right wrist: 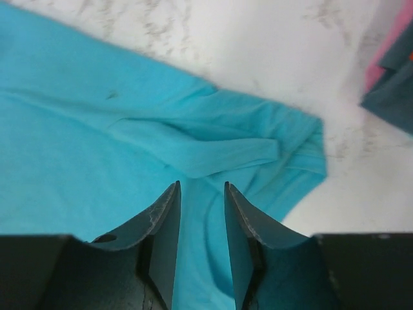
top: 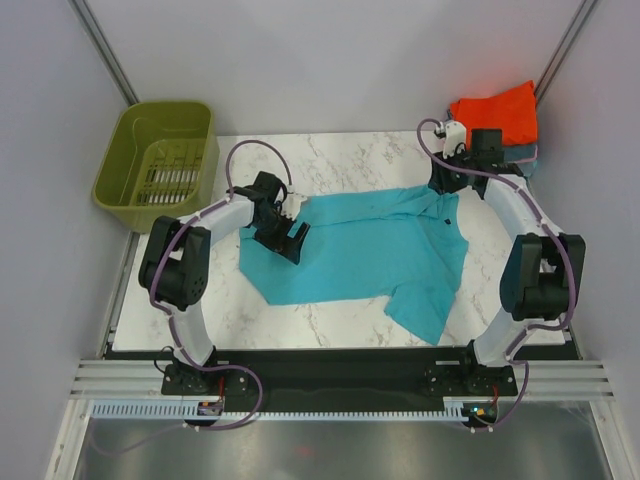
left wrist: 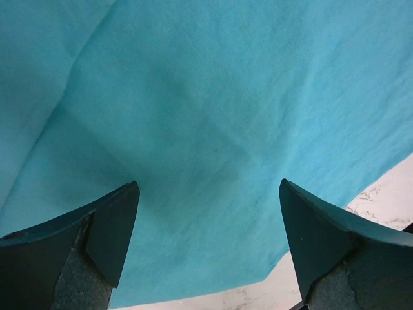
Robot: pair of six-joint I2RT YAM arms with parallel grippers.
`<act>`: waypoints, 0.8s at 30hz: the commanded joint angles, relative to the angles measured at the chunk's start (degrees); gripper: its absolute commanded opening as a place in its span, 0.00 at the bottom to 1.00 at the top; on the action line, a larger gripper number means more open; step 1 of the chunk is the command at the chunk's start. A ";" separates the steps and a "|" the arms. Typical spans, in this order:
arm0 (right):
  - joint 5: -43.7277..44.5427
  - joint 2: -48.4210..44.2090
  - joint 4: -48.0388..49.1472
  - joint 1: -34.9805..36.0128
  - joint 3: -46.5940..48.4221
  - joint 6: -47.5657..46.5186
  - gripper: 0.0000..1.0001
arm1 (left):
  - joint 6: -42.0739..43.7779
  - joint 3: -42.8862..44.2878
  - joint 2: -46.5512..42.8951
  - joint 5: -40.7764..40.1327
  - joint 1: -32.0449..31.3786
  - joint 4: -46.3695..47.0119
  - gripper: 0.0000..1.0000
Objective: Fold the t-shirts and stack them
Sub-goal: Fold the tshirt
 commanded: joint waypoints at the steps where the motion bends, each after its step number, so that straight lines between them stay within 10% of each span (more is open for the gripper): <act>1: -13.56 0.23 -7.69 1.03 -4.49 -1.38 0.40 | -2.80 -0.94 -1.93 2.35 -0.52 0.71 0.96; 24: -12.89 18.77 -8.39 3.58 8.49 -0.41 0.38 | -3.24 -0.94 0.62 2.26 -0.87 0.97 0.96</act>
